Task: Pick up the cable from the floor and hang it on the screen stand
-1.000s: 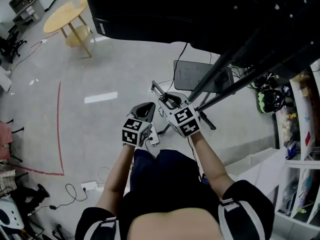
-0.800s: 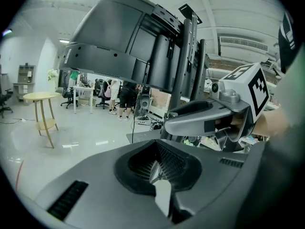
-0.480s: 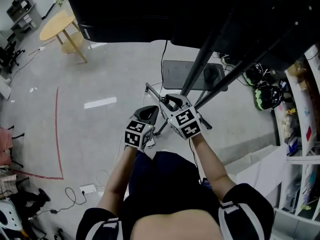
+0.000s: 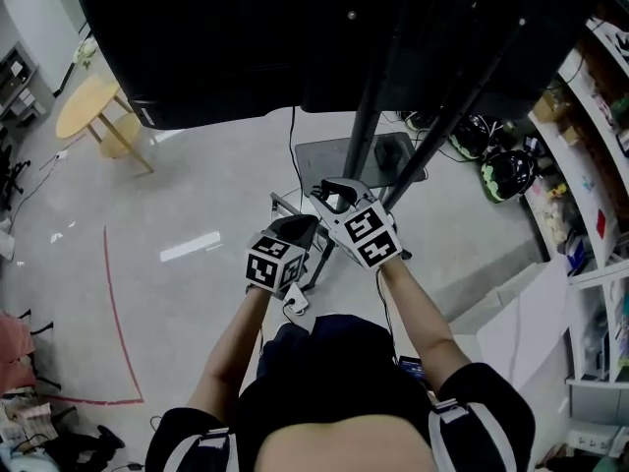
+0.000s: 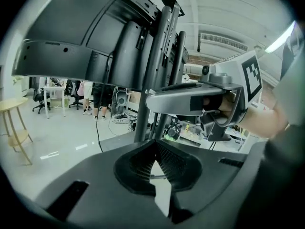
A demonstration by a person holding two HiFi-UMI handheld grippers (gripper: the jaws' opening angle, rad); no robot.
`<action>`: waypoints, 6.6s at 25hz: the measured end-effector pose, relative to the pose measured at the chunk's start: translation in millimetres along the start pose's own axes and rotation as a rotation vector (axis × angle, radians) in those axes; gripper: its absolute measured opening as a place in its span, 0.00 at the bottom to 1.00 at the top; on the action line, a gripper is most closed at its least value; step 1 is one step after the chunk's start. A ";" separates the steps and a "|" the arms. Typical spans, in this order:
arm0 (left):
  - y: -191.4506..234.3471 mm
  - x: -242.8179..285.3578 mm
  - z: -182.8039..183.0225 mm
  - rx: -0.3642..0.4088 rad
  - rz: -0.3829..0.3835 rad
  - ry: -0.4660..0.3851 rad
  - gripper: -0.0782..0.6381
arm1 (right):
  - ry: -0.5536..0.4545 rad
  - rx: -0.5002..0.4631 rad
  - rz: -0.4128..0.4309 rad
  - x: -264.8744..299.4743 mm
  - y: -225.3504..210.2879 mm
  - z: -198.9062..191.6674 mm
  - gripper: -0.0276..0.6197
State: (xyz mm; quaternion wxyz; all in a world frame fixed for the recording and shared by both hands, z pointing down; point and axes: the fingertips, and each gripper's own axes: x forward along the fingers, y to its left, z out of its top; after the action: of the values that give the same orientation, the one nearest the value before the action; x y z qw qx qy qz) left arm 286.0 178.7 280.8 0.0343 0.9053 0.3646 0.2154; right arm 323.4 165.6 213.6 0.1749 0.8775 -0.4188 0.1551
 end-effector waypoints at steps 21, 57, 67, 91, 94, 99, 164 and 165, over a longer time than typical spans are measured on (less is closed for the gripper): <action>-9.6 11.3 139.9 0.198 -0.151 -0.091 0.12 | -0.121 -0.232 -0.038 -37.4 -57.3 152.5 0.26; -23.8 -1.8 361.1 0.398 -0.179 -0.357 0.12 | -0.283 -0.576 -0.174 -122.2 -131.3 415.4 0.25; -21.7 -13.4 411.7 0.468 -0.087 -0.435 0.12 | -0.354 -0.583 -0.207 -158.1 -148.0 467.2 0.25; -25.2 -27.0 485.7 0.602 0.067 -0.505 0.12 | -0.529 -0.458 -0.416 -229.4 -256.8 516.9 0.25; -26.4 -29.1 488.2 0.607 0.062 -0.504 0.12 | -0.559 -0.415 -0.469 -246.6 -277.7 502.8 0.24; -33.1 -34.9 491.9 0.608 0.051 -0.527 0.12 | -0.610 -0.293 -0.555 -277.4 -314.8 470.3 0.22; -32.2 -66.2 343.0 0.479 0.061 -0.502 0.12 | -0.872 0.143 -0.582 -226.7 -236.4 245.9 0.21; -31.5 -63.9 338.1 0.461 0.056 -0.499 0.12 | -0.863 0.154 -0.577 -223.7 -232.6 239.0 0.21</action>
State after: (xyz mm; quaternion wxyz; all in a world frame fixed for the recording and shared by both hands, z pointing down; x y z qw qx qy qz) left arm 365.0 190.7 -55.4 -0.0890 0.9236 0.3593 -0.1000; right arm 402.6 350.3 -134.1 -0.0429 0.9515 -0.1814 -0.2449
